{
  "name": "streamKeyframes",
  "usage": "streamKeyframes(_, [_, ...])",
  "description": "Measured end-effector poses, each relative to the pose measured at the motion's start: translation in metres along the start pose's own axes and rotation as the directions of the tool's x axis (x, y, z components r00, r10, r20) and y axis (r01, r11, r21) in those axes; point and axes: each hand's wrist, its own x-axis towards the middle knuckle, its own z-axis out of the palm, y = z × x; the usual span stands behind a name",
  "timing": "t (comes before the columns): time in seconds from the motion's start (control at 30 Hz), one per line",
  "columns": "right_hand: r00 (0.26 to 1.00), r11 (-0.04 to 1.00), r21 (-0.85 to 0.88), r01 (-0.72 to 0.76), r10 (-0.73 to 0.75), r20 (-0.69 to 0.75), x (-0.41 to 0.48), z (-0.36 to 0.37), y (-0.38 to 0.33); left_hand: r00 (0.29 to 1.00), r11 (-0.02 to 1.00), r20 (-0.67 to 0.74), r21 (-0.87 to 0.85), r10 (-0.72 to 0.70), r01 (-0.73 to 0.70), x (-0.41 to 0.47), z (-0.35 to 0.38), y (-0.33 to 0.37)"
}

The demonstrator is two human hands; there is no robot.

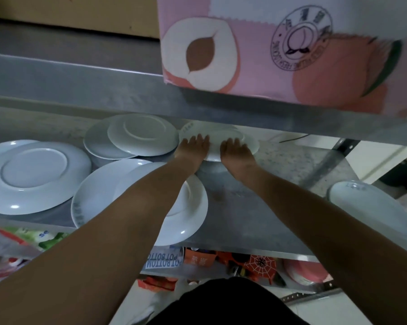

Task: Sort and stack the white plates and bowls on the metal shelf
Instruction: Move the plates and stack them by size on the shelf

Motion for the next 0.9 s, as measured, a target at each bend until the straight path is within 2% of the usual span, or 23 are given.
streamKeyframes(0.1, [0.996,0.999,-0.035,-0.025,0.022,-0.089,0.000,-0.006,0.008,1.000,1.000,-0.003,0.027,-0.010,0.010,0.002,-0.010,0.004])
streamKeyframes(0.17, [0.990,1.000,-0.010,0.016,-0.018,-0.137,-0.001,-0.007,0.012,0.998,0.999,-0.032,0.010,-0.045,0.045,0.003,-0.016,0.005])
streamKeyframes(0.2, [0.991,0.999,0.015,0.029,-0.026,-0.128,0.000,-0.010,0.012,0.996,0.997,-0.047,-0.020,-0.075,0.074,0.002,-0.018,0.006])
streamKeyframes(0.27, [0.997,0.997,0.047,-0.057,0.059,-0.040,-0.001,-0.026,0.020,0.989,0.985,-0.075,-0.120,-0.131,0.121,0.002,-0.025,0.008])
streamKeyframes(0.33, [0.991,0.987,0.116,-0.112,0.120,-0.062,0.003,-0.025,0.027,0.976,0.956,-0.109,-0.249,-0.188,0.156,0.000,-0.036,0.011])
streamKeyframes(0.4, [0.983,0.968,0.231,-0.098,0.131,-0.132,0.007,-0.030,0.040,0.956,0.917,-0.160,-0.360,-0.245,0.175,-0.003,-0.049,0.014])
streamKeyframes(0.47, [0.922,0.933,0.337,-0.123,0.233,-0.308,0.007,-0.034,0.055,0.932,0.886,-0.214,-0.427,-0.294,0.182,-0.004,-0.059,0.016])
streamKeyframes(0.53, [0.878,0.800,0.585,-0.133,0.369,-0.305,-0.002,-0.035,0.072,0.911,0.838,-0.222,-0.510,-0.346,0.194,-0.004,-0.067,0.013])
streamKeyframes(0.57, [0.881,0.737,0.650,-0.184,0.417,-0.224,-0.004,-0.032,0.082,0.902,0.796,-0.209,-0.570,-0.377,0.201,-0.004,-0.069,0.010])
streamKeyframes(0.63, [0.842,0.627,0.695,-0.353,0.537,-0.056,-0.011,-0.025,0.104,0.888,0.689,-0.156,-0.692,-0.433,0.214,-0.002,-0.073,0.000])
streamKeyframes(0.67, [0.840,0.614,0.657,-0.437,0.540,0.054,-0.016,-0.021,0.114,0.884,0.638,-0.128,-0.739,-0.450,0.218,-0.001,-0.074,-0.005])
streamKeyframes(0.73, [0.809,0.509,0.684,-0.523,0.549,0.210,-0.026,-0.017,0.129,0.884,0.513,-0.062,-0.832,-0.463,0.210,-0.003,-0.078,-0.013])
streamKeyframes(0.8, [0.789,0.292,0.792,-0.537,0.507,0.348,-0.036,-0.014,0.134,0.903,0.286,0.060,-0.938,-0.425,0.197,-0.012,-0.081,-0.014])
streamKeyframes(0.87, [0.763,-0.006,0.846,-0.533,0.429,0.484,-0.047,-0.013,0.127,0.917,0.009,0.198,-0.977,-0.345,0.214,-0.024,-0.083,-0.008])
streamKeyframes(0.9, [0.748,-0.134,0.834,-0.535,0.383,0.542,-0.052,-0.011,0.123,0.920,-0.084,0.249,-0.968,-0.302,0.235,-0.031,-0.083,-0.003])
